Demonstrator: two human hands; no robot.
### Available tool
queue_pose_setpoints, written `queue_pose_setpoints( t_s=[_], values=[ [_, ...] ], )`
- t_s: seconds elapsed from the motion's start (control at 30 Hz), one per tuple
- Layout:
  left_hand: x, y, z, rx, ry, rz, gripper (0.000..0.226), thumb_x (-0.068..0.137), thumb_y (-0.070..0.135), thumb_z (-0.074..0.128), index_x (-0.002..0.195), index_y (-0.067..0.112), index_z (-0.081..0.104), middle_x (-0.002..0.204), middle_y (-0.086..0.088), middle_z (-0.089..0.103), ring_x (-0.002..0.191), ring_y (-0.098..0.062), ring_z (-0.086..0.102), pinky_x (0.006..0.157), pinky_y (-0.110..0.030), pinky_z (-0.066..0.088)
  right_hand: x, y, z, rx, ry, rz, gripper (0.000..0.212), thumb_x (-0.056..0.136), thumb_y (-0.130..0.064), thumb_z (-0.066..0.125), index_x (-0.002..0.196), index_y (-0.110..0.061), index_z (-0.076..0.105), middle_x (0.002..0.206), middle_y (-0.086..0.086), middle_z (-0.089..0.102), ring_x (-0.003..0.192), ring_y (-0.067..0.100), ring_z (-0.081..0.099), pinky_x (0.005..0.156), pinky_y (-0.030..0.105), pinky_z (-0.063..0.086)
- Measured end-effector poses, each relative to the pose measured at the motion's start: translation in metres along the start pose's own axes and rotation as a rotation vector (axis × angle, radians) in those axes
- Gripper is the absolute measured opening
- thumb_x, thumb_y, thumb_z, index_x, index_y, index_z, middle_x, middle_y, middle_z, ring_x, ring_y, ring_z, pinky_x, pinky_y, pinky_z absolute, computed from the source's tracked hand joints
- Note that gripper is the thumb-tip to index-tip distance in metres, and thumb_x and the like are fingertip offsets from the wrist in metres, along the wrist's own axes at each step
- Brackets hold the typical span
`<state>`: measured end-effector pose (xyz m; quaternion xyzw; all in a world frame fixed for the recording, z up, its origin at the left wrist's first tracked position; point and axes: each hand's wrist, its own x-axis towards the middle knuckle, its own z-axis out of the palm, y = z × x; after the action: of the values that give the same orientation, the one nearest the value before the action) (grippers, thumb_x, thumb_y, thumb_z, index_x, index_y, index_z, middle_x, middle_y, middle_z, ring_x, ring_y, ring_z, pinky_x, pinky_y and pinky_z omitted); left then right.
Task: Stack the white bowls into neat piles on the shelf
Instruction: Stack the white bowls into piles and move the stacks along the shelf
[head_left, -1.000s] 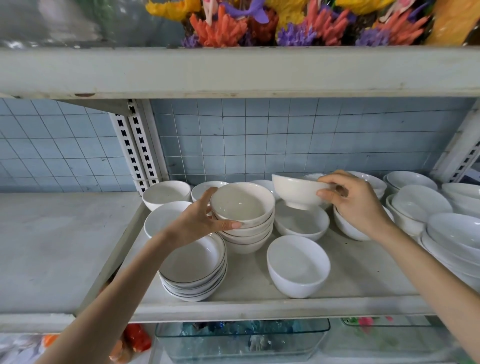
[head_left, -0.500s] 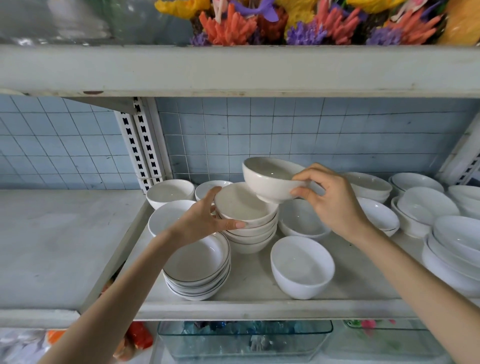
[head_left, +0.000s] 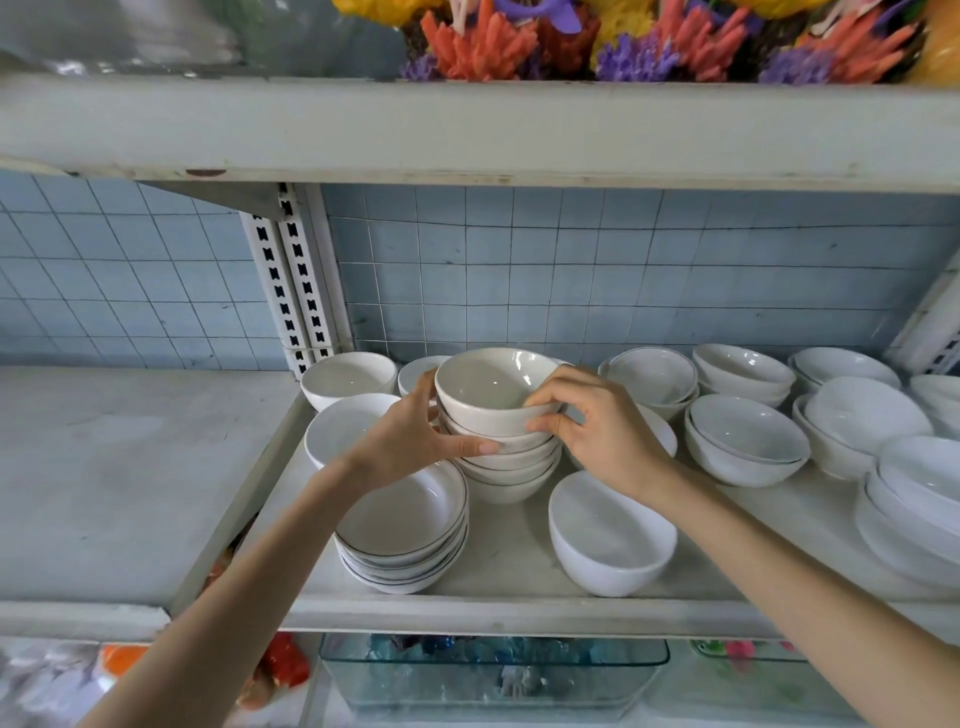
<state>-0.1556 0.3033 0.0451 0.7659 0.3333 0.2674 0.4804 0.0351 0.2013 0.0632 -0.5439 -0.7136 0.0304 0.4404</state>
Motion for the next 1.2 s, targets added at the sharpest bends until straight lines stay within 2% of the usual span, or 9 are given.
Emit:
queue_pose_setpoints(
  t_s=[0.1,0.27,0.4,0.5,0.63,0.83,0.97,1.07,1.2],
  values=[
    [-0.001,-0.001,0.0,-0.011,0.013,0.009,0.126,0.027,0.069,0.084,0.133,0.022,0.035,0.124,0.008,0.058,0.111,-0.012,0.06,0.097,-0.039,0.05,-0.001,0.003,0.001,0.021,-0.018,0.028,0.007,0.074,-0.017,0.068,0.079,-0.011,0.068,0.077,-0.02,0.052,0.077,-0.002,0.048,0.073,0.024,0.041],
    [0.0,-0.001,0.001,0.009,0.011,0.019,0.126,0.027,0.071,0.082,0.133,0.021,0.036,0.123,0.008,0.058,0.111,-0.014,0.06,0.097,-0.041,0.049,0.001,0.005,-0.002,0.06,-0.071,0.036,0.009,0.077,-0.015,0.069,0.083,-0.009,0.071,0.08,-0.006,0.059,0.079,0.014,0.054,0.076,0.027,0.043],
    [-0.001,0.0,0.002,0.005,0.007,0.018,0.126,0.029,0.069,0.083,0.135,0.021,0.035,0.123,0.009,0.057,0.114,-0.014,0.058,0.099,-0.04,0.048,-0.002,0.006,-0.002,0.062,-0.088,0.011,0.015,0.081,-0.019,0.066,0.087,-0.007,0.072,0.081,-0.008,0.06,0.078,-0.001,0.053,0.076,0.015,0.042],
    [-0.001,0.001,0.003,-0.005,0.007,0.04,0.111,0.043,0.051,0.087,0.135,0.018,0.035,0.12,0.015,0.055,0.116,-0.013,0.056,0.098,-0.034,0.048,-0.003,0.007,-0.001,0.055,-0.094,0.013,0.017,0.082,-0.02,0.064,0.088,-0.007,0.072,0.081,-0.015,0.058,0.079,-0.006,0.051,0.076,0.011,0.039],
    [-0.002,0.004,0.003,-0.044,0.003,0.101,0.089,0.056,0.028,0.087,0.128,0.014,0.035,0.115,0.009,0.057,0.106,-0.002,0.058,0.085,-0.015,0.046,-0.003,0.006,-0.001,0.053,-0.1,0.028,0.02,0.081,-0.023,0.062,0.089,-0.008,0.072,0.082,-0.006,0.061,0.078,-0.003,0.052,0.076,0.014,0.041],
    [-0.016,0.007,0.003,-0.081,0.017,0.16,0.064,0.065,0.037,0.078,0.113,0.032,0.037,0.12,0.018,0.053,0.112,0.004,0.054,0.095,-0.024,0.045,-0.009,0.005,-0.009,0.057,-0.09,0.025,0.029,0.085,-0.026,0.062,0.109,-0.012,0.067,0.111,-0.003,0.059,0.109,0.006,0.054,0.099,0.017,0.037],
    [-0.039,0.009,0.004,-0.048,0.067,0.132,0.069,0.075,0.054,0.068,0.131,0.033,0.034,0.137,0.015,0.043,0.13,-0.002,0.041,0.105,-0.03,0.038,-0.023,0.007,-0.018,0.067,-0.054,0.079,0.031,0.087,-0.023,0.061,0.116,-0.011,0.063,0.12,-0.002,0.055,0.116,0.002,0.048,0.102,0.011,0.031],
    [-0.062,0.016,0.009,0.102,0.162,0.169,0.072,0.078,0.043,0.06,0.14,0.023,0.029,0.14,0.012,0.036,0.128,-0.006,0.038,0.101,-0.022,0.036,-0.039,0.008,-0.026,0.068,-0.039,0.136,0.032,0.089,-0.026,0.059,0.119,-0.013,0.06,0.121,-0.004,0.055,0.117,-0.007,0.046,0.1,0.006,0.028],
    [-0.092,0.028,0.03,0.105,0.342,0.364,0.048,0.089,0.03,0.056,0.134,0.018,0.042,0.132,0.012,0.051,0.122,0.003,0.047,0.099,-0.013,0.037,-0.065,0.011,-0.036,0.081,0.01,0.237,0.033,0.087,-0.031,0.054,0.119,-0.021,0.056,0.126,-0.008,0.054,0.121,-0.005,0.044,0.101,0.009,0.028]
  ],
)
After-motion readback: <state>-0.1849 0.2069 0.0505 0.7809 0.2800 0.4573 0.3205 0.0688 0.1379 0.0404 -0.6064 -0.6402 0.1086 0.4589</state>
